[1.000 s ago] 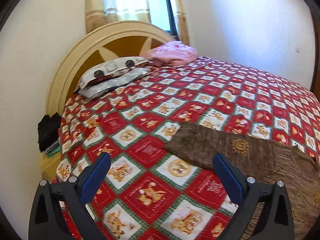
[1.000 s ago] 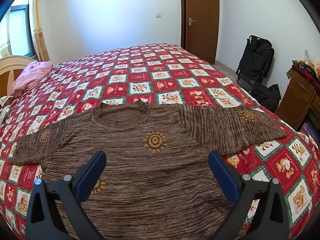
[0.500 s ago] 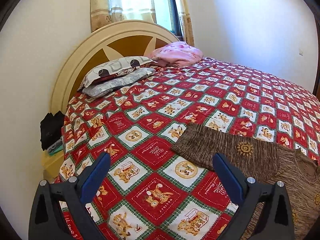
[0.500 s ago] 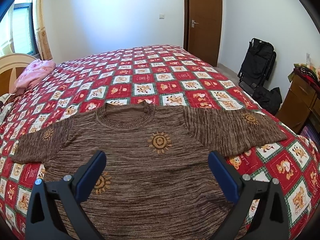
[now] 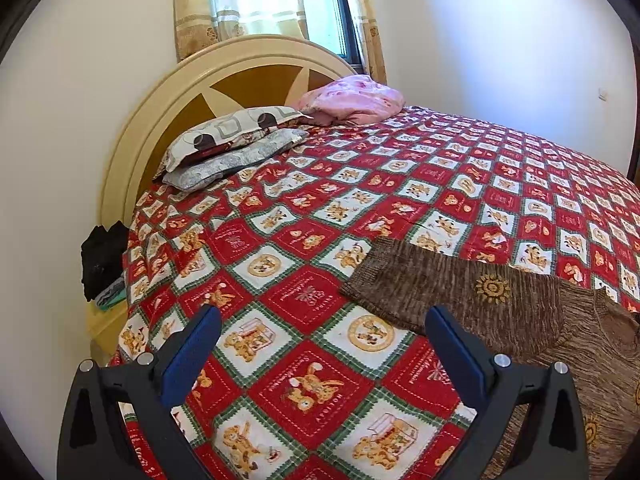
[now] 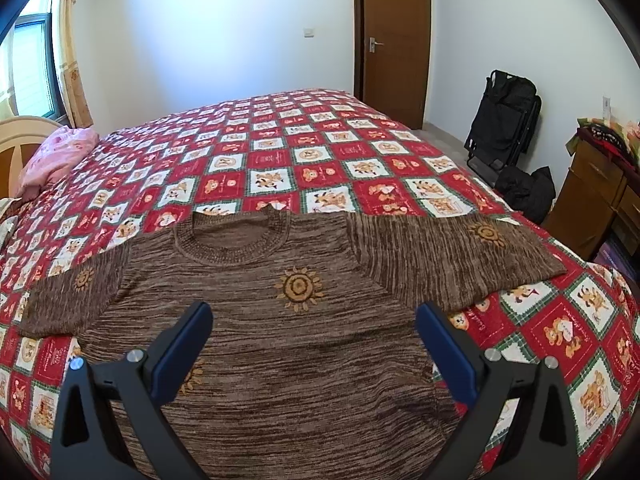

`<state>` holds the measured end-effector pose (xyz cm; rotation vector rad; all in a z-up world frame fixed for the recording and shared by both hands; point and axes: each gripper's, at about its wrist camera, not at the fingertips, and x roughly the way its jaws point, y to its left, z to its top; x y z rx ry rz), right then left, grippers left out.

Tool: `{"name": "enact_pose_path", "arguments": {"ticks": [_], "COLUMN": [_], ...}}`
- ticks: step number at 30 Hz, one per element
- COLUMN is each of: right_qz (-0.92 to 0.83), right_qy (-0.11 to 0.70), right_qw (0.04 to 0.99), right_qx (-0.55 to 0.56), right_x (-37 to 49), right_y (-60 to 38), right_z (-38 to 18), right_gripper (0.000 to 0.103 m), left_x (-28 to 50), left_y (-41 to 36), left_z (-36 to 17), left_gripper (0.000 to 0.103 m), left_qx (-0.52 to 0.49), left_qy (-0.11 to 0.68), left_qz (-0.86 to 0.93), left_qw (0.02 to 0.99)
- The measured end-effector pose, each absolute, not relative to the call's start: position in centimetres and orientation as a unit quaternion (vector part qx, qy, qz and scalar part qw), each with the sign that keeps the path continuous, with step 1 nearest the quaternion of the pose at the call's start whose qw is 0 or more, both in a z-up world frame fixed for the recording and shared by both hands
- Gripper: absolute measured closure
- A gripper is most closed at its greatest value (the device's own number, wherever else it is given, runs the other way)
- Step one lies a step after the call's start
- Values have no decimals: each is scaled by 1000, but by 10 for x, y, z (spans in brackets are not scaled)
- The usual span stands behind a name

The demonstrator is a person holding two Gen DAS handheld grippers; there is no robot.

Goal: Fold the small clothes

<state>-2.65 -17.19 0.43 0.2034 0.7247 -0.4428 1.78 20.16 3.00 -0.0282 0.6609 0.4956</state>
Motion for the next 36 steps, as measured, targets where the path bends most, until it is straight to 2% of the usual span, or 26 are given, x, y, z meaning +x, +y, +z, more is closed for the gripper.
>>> {"name": "enact_pose_path", "arguments": {"ticks": [14, 16, 18, 21, 22, 27, 36], "right_qz": [-378, -401, -428, -450, -449, -373, -328], "right_qy": [303, 291, 280, 276, 275, 295, 373], "right_qw": [868, 858, 842, 818, 813, 800, 756], "right_qx": [109, 137, 174, 229, 249, 367, 426], "right_x": [-99, -123, -151, -179, -184, -171, -111], "right_y": [-298, -328, -363, -406, -416, -459, -498], "right_z": [33, 35, 36, 35, 33, 9, -46], "right_gripper": [1, 5, 16, 20, 21, 38, 47], "left_x": [33, 34, 34, 34, 34, 34, 37], "left_y": [102, 86, 75, 61, 58, 47, 57], "left_z": [22, 22, 21, 19, 19, 12, 10], "left_gripper": [1, 1, 1, 1, 1, 1, 1], "left_qx": [13, 27, 33, 34, 33, 24, 29], "left_qy": [343, 336, 336, 339, 341, 363, 359], "left_qz": [43, 24, 6, -17, -20, -46, -21], "left_qw": [938, 941, 941, 940, 939, 930, 933]}}
